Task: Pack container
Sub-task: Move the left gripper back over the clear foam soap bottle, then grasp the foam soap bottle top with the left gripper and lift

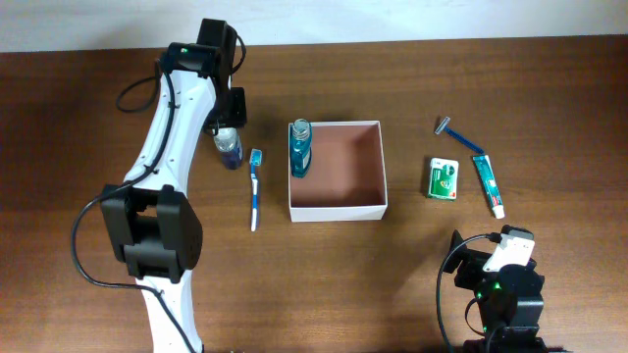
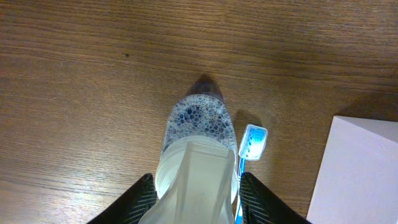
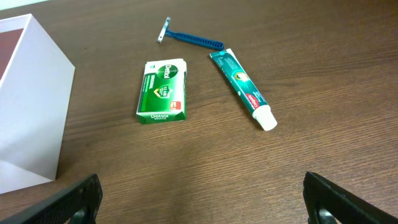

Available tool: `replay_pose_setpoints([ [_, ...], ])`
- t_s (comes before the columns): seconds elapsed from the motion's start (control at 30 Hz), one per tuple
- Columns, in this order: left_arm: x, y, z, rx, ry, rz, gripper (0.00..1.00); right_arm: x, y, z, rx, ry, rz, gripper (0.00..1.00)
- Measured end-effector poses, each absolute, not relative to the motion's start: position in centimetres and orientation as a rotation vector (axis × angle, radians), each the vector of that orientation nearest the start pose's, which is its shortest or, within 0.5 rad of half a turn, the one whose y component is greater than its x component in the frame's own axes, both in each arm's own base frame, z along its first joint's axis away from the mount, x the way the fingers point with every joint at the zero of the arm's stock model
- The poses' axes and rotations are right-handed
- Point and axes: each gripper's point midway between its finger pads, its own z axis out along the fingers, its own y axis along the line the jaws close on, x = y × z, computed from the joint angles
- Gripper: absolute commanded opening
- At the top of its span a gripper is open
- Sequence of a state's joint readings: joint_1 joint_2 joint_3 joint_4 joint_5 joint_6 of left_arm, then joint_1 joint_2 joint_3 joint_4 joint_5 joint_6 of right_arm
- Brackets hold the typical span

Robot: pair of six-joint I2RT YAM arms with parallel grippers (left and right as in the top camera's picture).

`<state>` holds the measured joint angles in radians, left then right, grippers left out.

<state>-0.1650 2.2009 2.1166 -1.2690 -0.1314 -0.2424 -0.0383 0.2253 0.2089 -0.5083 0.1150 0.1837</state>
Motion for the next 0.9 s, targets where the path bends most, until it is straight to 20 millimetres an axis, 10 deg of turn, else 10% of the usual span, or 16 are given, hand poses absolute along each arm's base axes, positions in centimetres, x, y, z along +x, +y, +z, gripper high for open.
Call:
replay_pose_setpoints([
  [0.9, 47.83, -5.47, 13.03, -0.135, 2.88, 0.117, 0.33, 21.95, -2.82, 10.58, 0.301, 2.07, -0.032, 0.99],
])
